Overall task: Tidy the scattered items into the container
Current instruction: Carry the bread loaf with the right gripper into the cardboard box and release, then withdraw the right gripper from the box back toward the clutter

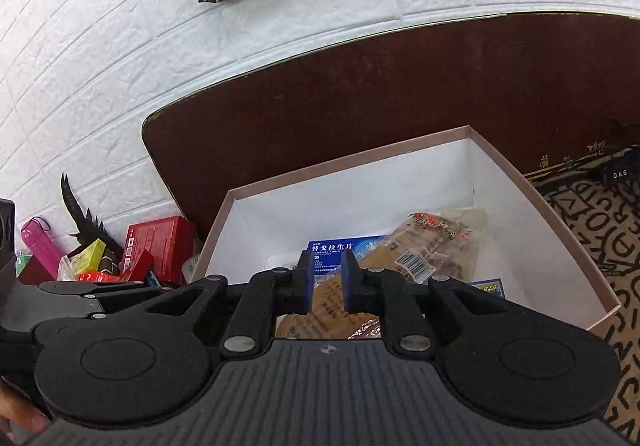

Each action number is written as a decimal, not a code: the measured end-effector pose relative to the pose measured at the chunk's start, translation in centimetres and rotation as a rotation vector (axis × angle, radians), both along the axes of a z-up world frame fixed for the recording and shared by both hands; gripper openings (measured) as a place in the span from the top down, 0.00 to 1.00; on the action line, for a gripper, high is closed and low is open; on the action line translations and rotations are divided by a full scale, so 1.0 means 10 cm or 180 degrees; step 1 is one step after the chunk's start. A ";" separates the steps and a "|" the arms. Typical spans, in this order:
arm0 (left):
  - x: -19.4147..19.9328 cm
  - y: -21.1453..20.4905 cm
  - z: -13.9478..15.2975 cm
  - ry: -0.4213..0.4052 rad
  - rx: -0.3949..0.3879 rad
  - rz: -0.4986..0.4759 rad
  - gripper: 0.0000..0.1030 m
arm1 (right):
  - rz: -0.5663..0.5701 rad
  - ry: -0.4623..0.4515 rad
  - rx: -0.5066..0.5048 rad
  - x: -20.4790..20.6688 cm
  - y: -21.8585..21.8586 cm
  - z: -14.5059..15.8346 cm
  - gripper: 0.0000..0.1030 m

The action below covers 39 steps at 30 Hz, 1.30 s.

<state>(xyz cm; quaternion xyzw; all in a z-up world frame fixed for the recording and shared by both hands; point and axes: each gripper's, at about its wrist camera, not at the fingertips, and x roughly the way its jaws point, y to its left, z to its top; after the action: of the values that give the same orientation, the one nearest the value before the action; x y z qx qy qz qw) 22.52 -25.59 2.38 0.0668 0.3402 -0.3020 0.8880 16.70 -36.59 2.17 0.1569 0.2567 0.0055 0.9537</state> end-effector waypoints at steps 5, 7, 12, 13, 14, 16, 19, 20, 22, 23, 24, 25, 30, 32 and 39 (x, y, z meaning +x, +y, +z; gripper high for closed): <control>-0.22 0.12 0.08 -0.0171 -0.0088 0.0048 0.00 | 0.0050 -0.0091 0.0007 -0.14 0.08 0.02 0.19; -0.32 0.17 0.09 -0.0200 -0.0126 0.0089 0.00 | 0.0109 -0.0105 0.0009 -0.20 0.12 0.04 0.13; -0.59 0.36 0.05 -0.0147 -0.0276 0.0192 0.00 | 0.0280 -0.0143 0.0042 -0.39 0.26 0.05 0.04; -0.66 0.42 0.02 -0.0150 -0.0303 0.0228 0.00 | 0.0319 -0.0135 0.0040 -0.42 0.29 0.04 0.03; -0.72 0.47 -0.01 -0.0154 -0.0323 0.0261 0.00 | 0.0362 -0.0127 0.0037 -0.46 0.33 0.03 0.03; -0.85 0.58 -0.07 -0.0156 -0.0325 0.0326 0.00 | 0.0499 -0.0163 -0.0014 -0.56 0.43 0.00 0.03; -1.04 0.78 -0.18 -0.0139 -0.0307 0.0502 0.00 | 0.0729 -0.0238 -0.0159 -0.72 0.63 -0.04 0.03; -1.10 0.85 -0.21 -0.0125 -0.0310 0.0555 0.00 | 0.0790 -0.0247 -0.0210 -0.78 0.70 -0.05 0.03; -1.23 1.03 -0.29 -0.0069 -0.0350 0.0692 0.00 | 0.0921 -0.0253 -0.0304 -0.87 0.87 -0.07 0.03; -1.29 1.14 -0.33 -0.0025 -0.0394 0.0783 0.00 | 0.0992 -0.0254 -0.0333 -0.92 0.94 -0.08 0.03; -1.34 1.25 -0.38 0.0027 -0.0441 0.0879 0.00 | 0.1067 -0.0256 -0.0345 -0.96 1.02 -0.09 0.03; -1.39 1.37 -0.42 0.0079 -0.0490 0.0971 0.00 | 0.1142 -0.0255 -0.0340 -1.01 1.09 -0.10 0.03; -1.61 1.92 -0.64 0.0316 -0.0604 0.1457 0.00 | 0.1434 -0.0168 -0.0248 -1.16 1.40 -0.17 0.02; -1.73 2.14 -0.70 0.0295 -0.0550 0.1612 0.00 | 0.1523 -0.0117 -0.0215 -1.21 1.51 -0.20 0.02; -1.97 2.82 -0.82 0.0165 -0.0305 0.2236 0.00 | 0.1789 0.0076 -0.0191 -1.29 1.91 -0.34 0.02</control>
<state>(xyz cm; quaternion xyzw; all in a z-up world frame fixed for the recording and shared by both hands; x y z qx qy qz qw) 2.79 2.65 -5.82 -0.1037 0.3502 0.0046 0.9309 3.80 -17.47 -1.26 0.0513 0.3015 0.2603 0.9158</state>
